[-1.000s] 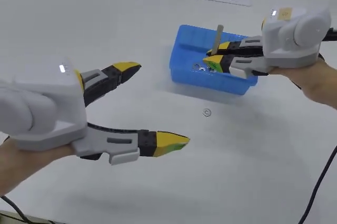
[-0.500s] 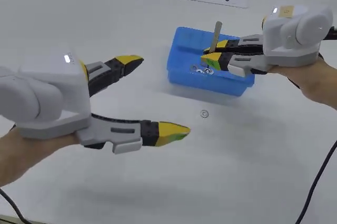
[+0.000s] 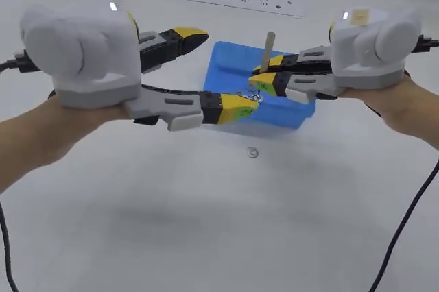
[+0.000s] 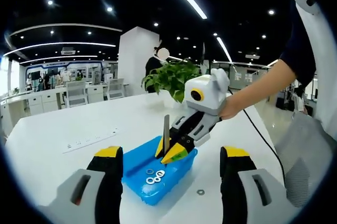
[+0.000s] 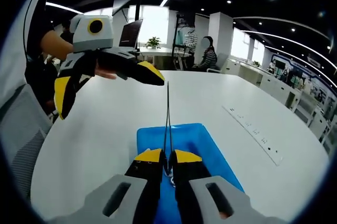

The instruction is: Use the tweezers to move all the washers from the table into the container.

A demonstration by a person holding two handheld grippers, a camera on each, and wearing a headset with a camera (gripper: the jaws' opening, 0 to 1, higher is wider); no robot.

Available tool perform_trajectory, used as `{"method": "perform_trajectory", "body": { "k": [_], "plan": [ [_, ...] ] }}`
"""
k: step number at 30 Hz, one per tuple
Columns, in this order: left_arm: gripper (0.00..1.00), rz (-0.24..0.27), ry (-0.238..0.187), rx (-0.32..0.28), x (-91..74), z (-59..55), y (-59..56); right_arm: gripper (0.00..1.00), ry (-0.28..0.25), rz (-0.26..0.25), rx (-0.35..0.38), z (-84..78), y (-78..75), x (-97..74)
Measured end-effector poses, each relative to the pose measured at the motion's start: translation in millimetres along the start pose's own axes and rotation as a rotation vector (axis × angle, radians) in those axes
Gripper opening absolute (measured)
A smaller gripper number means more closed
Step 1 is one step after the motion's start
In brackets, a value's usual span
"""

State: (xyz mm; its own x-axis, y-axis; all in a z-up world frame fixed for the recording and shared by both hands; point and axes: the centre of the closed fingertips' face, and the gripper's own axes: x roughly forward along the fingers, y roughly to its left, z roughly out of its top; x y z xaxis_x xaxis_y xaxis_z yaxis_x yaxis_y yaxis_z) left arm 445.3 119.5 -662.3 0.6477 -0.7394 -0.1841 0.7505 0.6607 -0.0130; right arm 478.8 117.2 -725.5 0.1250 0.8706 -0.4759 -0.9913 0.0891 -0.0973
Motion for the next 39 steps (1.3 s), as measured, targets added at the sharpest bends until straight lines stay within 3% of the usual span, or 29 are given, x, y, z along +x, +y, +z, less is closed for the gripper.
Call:
{"method": "perform_trajectory", "body": {
  "k": [6,9,14,19,24,30,34,35,36,39],
  "plan": [
    [0.72,-0.001,0.008,0.039,18.3,6.1,6.0,0.08,0.009,0.01,-0.039,2.7,5.4,-2.1],
    [0.63,-0.024,0.055,0.072,25.5,1.5,4.8,0.08,0.017,0.027,-0.065,3.1,11.4,-1.6],
    [0.38,-0.075,0.054,0.095,30.1,7.1,-2.0,0.08,0.021,0.044,-0.081,3.7,15.5,-0.5],
    [0.34,-0.084,0.029,0.101,31.1,17.3,-0.7,0.08,0.012,0.049,-0.088,8.5,17.0,-1.1],
    [0.23,-0.125,0.009,0.088,32.1,30.3,-5.2,0.08,0.015,0.05,-0.095,8.8,17.5,-1.7],
    [0.19,-0.169,0.026,0.097,33.1,28.5,-9.8,0.08,0.014,0.05,-0.095,9.6,17.2,-2.8],
    [0.09,-0.201,0.031,0.088,32.6,29.2,-13.4,0.08,0.014,0.053,-0.093,9.4,17.3,-3.5],
    [0.09,-0.213,0.044,0.108,32.6,29.1,-18.9,0.08,0.016,0.055,-0.095,9.2,17.6,-3.7],
    [0.08,-0.195,0.049,0.141,32.5,29.6,-16.3,0.08,0.016,0.055,-0.097,9.3,17.6,-3.6],
    [0.07,-0.207,0.04,0.13,32.2,32.7,-24.4,0.08,0.01,0.056,-0.094,11.4,17.9,-3.7]
  ]
}}
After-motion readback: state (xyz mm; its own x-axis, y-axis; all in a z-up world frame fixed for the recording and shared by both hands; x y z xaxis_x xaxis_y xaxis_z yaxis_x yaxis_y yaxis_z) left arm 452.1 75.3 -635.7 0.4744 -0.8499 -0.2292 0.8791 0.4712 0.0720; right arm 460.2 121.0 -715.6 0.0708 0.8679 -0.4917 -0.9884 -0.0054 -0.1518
